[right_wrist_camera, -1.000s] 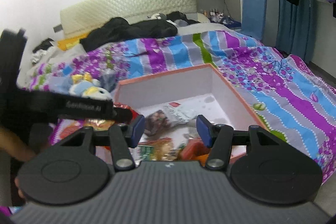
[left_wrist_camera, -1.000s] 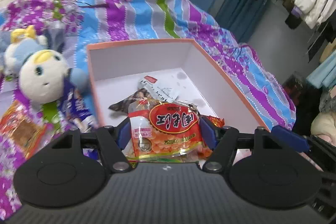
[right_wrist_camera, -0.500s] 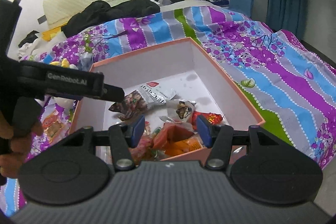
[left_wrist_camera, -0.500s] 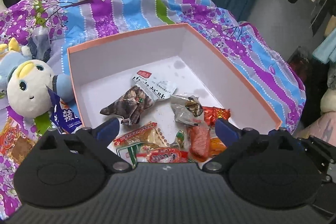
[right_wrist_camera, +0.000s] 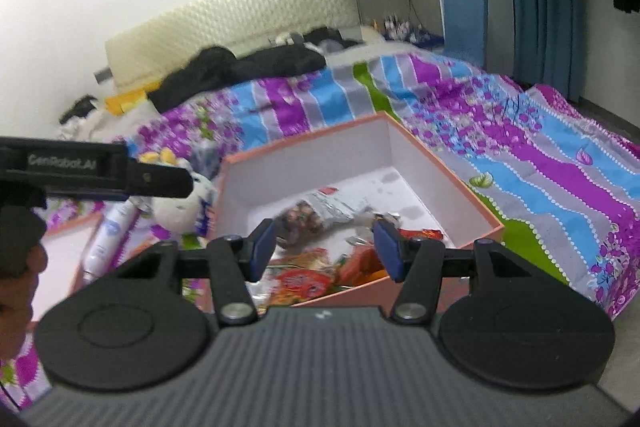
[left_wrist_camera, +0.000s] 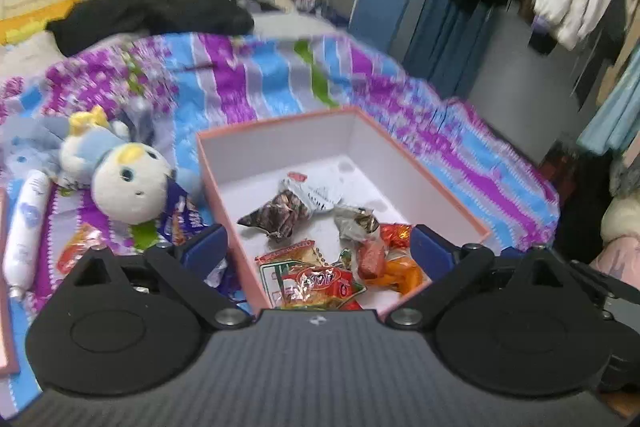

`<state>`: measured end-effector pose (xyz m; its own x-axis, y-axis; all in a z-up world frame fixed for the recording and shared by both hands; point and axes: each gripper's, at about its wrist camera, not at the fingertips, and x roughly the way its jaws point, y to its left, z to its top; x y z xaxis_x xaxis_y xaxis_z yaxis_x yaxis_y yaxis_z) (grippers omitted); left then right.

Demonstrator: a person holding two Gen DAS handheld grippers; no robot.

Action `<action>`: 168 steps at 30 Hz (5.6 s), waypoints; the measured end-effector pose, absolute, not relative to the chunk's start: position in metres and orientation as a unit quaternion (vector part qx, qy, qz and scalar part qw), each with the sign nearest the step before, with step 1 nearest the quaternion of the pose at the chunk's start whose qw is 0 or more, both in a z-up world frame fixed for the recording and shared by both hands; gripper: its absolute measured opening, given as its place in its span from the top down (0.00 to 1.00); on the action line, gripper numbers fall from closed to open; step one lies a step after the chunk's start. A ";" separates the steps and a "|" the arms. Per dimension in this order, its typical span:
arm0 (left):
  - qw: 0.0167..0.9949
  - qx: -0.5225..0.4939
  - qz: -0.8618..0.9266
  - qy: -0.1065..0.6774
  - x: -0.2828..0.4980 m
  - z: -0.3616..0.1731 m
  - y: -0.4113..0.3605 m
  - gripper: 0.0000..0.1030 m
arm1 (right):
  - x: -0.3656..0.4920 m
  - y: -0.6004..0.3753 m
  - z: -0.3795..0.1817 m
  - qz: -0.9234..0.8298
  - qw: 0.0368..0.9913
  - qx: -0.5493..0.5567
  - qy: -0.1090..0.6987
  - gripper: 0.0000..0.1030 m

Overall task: Organize snacks
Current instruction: 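Pull both tools back from the box toward the remaining snacks, then grasp the red spicy strip packet with left tool while right grasps blue cabbage bag, then lift the red strip packet with left tool while right lifts the blue bag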

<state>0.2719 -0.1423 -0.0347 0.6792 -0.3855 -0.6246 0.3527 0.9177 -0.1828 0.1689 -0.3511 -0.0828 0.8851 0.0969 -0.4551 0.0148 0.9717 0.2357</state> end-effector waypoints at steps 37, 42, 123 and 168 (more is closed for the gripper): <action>0.933 -0.097 -0.059 0.342 0.065 -0.093 0.026 0.04 | 0.057 -0.230 -0.122 0.101 0.959 0.074 0.256 0.45; 0.927 -0.101 -0.050 0.358 0.085 -0.111 0.036 0.04 | 0.072 -0.215 -0.137 0.108 0.955 0.068 0.269 0.45; 0.886 -0.187 -0.027 0.424 0.450 -0.275 0.090 0.91 | 0.365 -0.098 -0.222 0.010 0.955 -0.155 0.254 0.49; 0.838 -0.351 0.051 0.415 0.114 -0.240 0.180 0.99 | 0.197 -0.153 -0.235 0.191 0.877 0.104 0.429 0.81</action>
<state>0.1138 0.1804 -0.2404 0.6496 -0.2052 -0.7321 -0.3776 0.7487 -0.5449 0.1967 -0.1527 -0.2351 0.5584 0.4241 -0.7130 -0.2462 0.9054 0.3458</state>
